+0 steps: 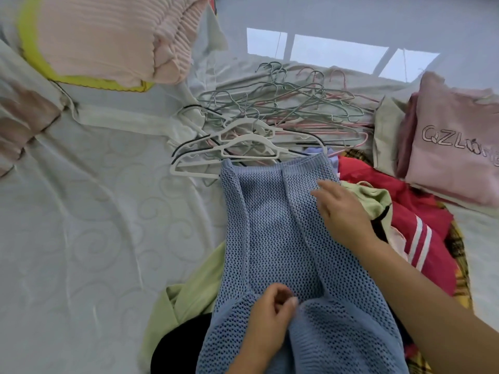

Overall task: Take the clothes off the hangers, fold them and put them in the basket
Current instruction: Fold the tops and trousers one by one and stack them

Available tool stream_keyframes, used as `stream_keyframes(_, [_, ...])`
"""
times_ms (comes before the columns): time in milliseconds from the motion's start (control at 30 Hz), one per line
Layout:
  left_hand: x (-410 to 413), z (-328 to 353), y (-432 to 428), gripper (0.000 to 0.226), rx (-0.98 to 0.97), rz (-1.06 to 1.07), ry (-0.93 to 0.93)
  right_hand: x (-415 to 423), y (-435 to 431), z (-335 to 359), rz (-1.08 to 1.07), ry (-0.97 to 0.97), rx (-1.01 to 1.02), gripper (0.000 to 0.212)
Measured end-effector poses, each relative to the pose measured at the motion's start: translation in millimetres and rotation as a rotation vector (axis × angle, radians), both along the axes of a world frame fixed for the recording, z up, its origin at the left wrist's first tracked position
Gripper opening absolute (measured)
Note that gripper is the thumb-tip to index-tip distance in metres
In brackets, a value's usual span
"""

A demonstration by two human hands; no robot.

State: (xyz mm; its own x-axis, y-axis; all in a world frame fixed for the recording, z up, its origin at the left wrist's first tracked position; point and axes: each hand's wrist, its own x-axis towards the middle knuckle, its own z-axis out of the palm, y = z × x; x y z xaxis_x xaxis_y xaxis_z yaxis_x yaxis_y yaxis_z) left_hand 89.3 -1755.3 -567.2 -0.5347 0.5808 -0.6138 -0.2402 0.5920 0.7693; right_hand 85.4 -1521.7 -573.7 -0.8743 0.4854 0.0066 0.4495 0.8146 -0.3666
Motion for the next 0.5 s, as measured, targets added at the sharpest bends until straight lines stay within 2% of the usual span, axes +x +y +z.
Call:
stream_keyframes(67, [-18, -2, 1, 0.006, -0.041, 0.014, 0.222, 18, 2, -17, 0.042, -0.386, 0.111, 0.058])
stream_keyframes(133, [-44, -6, 6, 0.016, -0.138, -0.022, 0.46, 26, 12, -21, -0.091, -0.59, 0.097, 0.053])
stream_keyframes(233, [-81, -16, 18, 0.044, -0.345, -0.13, 0.618, 22, 16, -19, -0.181, -0.575, 0.11, 0.052])
stream_keyframes(300, [-101, -26, 32, 0.053, -0.433, -0.151, 0.59, 17, 1, -16, -0.134, -0.343, 0.18, 0.055])
stream_keyframes(367, [-120, -34, 46, 0.055, -0.5, -0.141, 0.54, 13, -34, -7, -0.046, -0.032, 0.133, 0.048])
stream_keyframes(400, [-128, -39, 51, 0.052, -0.518, -0.129, 0.51, 15, -60, -2, -0.008, 0.049, 0.065, 0.043])
stream_keyframes(433, [-135, -44, 55, 0.047, -0.524, -0.13, 0.483, 19, -85, 6, 0.011, 0.017, -0.084, 0.04])
stream_keyframes(467, [-141, -47, 58, 0.04, -0.528, -0.163, 0.476, 22, -108, 15, -0.003, -0.114, -0.259, 0.04])
stream_keyframes(500, [-147, -48, 59, 0.032, -0.527, -0.204, 0.475, 26, -129, 21, -0.017, -0.338, -0.399, 0.039])
